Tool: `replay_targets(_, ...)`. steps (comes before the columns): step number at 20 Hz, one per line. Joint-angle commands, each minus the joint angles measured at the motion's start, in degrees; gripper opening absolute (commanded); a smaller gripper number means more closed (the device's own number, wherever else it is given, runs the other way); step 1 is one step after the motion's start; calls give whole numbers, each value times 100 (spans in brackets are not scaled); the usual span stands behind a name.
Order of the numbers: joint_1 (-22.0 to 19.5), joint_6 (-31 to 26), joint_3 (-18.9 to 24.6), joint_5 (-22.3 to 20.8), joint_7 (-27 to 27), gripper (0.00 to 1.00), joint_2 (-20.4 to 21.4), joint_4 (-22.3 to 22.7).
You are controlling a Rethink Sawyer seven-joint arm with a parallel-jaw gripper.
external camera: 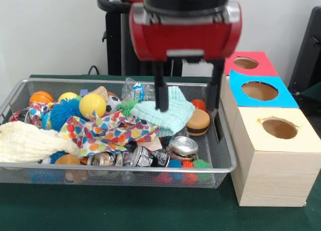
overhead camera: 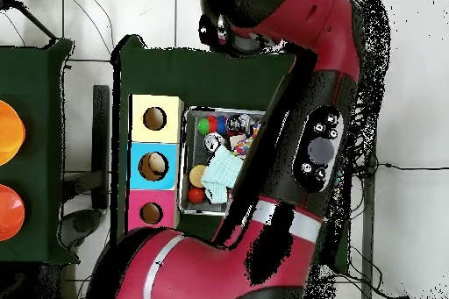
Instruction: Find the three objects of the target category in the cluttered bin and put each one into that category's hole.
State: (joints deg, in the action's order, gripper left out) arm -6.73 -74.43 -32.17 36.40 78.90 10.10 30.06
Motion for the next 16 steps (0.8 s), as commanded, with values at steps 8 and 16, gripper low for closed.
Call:
replay_targets(8,-57,909,1372,-754,-1266,100,1538,3182)
replay_targets(16,-167,977,1654,-1084,-1109,100,1760,3386)
